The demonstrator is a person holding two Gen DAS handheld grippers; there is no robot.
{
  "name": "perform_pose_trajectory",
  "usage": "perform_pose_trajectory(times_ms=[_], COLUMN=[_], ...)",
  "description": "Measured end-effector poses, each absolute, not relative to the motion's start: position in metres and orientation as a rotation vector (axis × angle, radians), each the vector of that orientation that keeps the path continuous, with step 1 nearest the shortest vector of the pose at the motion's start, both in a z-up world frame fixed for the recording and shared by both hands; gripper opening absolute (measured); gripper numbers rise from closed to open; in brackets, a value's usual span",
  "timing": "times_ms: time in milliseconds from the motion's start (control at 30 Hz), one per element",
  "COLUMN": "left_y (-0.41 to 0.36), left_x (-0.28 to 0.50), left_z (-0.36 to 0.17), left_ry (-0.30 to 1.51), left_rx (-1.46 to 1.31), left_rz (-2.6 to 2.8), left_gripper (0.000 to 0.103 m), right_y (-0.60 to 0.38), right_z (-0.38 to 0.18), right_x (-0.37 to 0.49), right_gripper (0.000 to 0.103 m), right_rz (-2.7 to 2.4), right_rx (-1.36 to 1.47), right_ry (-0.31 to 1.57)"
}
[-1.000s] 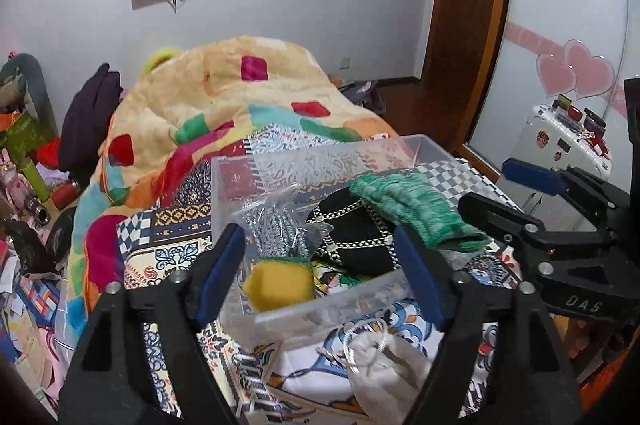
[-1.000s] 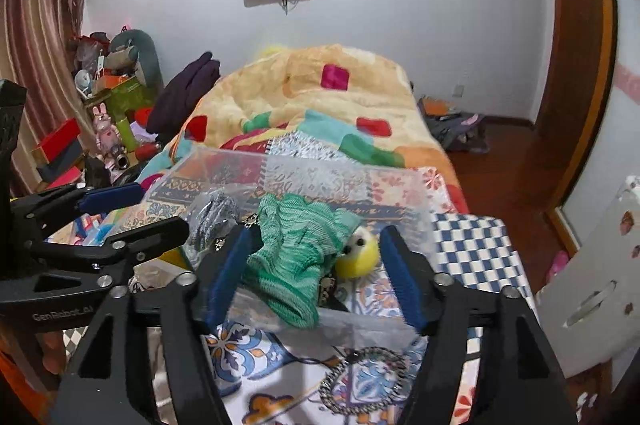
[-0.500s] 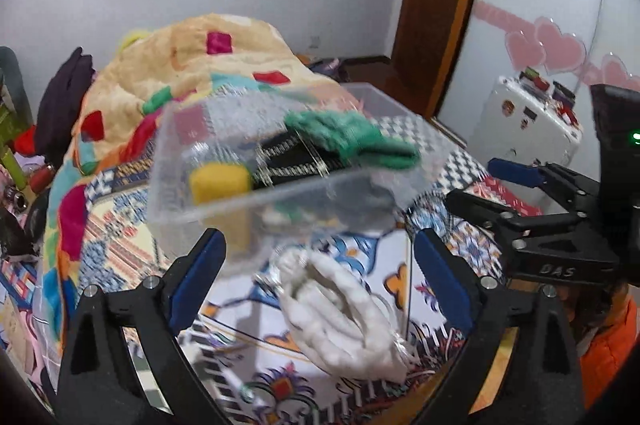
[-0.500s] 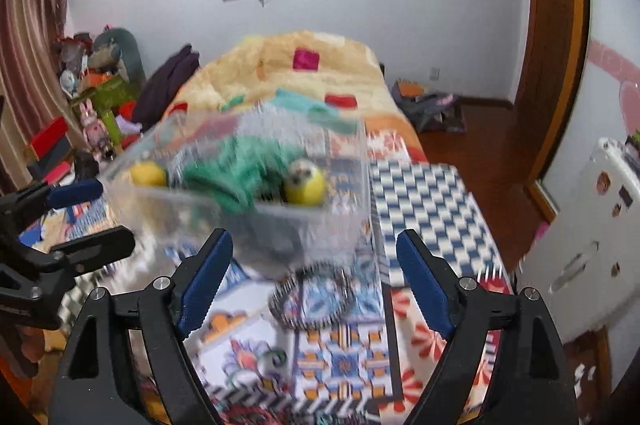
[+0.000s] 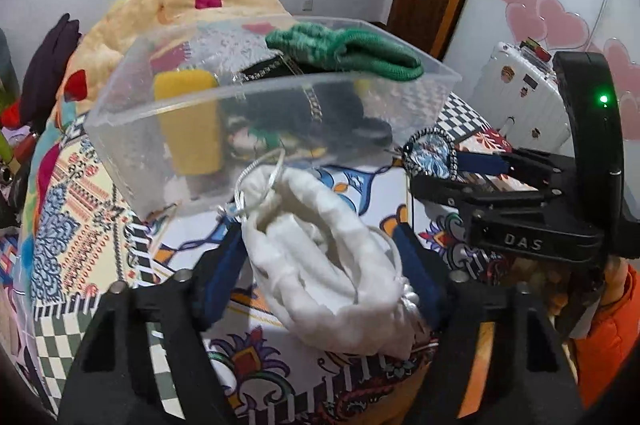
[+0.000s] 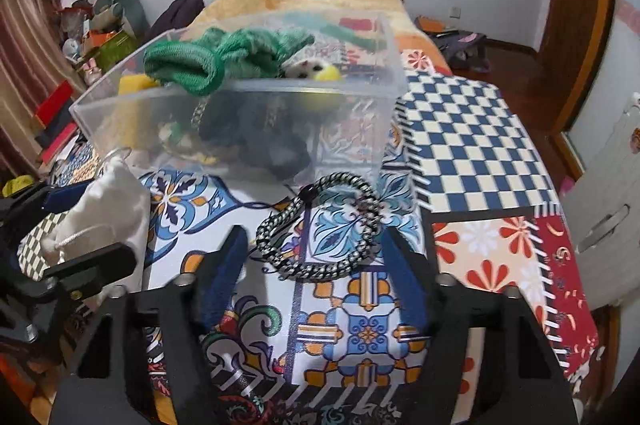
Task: Organize soft objects
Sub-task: 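Grasp the white drawstring bag with left tool while right tool grasps the braided bracelet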
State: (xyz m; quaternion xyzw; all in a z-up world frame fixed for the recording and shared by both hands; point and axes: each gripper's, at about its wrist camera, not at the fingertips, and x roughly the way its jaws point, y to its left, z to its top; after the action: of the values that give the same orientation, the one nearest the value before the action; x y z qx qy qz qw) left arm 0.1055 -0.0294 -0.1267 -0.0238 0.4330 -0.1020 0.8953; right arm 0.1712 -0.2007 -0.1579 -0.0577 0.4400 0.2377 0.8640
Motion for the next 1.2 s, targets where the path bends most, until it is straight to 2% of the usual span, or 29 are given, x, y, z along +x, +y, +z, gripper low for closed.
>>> perform_pose_trajectory(times_ms=[33, 100, 133, 200, 333, 767, 1200], left_y=[-0.029, -0.029, -0.029, -0.028, -0.028, -0.011, 0.002], left_x=[0.105, 0.103, 0.102, 0.099, 0.089, 0.079, 0.126], left_z=[-0.127, -0.127, -0.126, -0.125, -0.117, -0.054, -0.014], left_ry=[0.895, 0.892, 0.889, 0.882, 0.848, 0.660, 0.533], left_rx=[-0.050, -0.051, -0.050, -0.043, -0.018, -0.020, -0.019], left_rz=[-0.209, -0.212, -0.213, -0.213, -0.207, -0.174, -0.075], left_gripper=[0.065, 0.050, 0.046, 0.034, 0.029, 0.028, 0.028], right_y=[-0.200, -0.200, -0.200, -0.200, -0.203, -0.206, -0.195], right_z=[-0.158, -0.157, -0.157, -0.156, -0.153, -0.109, -0.069], right_x=[0.169, 0.165, 0.164, 0.162, 0.161, 0.145, 0.170], right_gripper=[0.056, 0.046, 0.044, 0.028, 0.012, 0.012, 0.012], right_rz=[0.495, 0.499, 0.499, 0.497, 0.509, 0.549, 0.536], right_rx=[-0.130, -0.139, -0.141, -0.142, -0.126, -0.118, -0.031], right_ry=[0.911, 0.900, 0.893, 0.880, 0.869, 0.711, 0.573])
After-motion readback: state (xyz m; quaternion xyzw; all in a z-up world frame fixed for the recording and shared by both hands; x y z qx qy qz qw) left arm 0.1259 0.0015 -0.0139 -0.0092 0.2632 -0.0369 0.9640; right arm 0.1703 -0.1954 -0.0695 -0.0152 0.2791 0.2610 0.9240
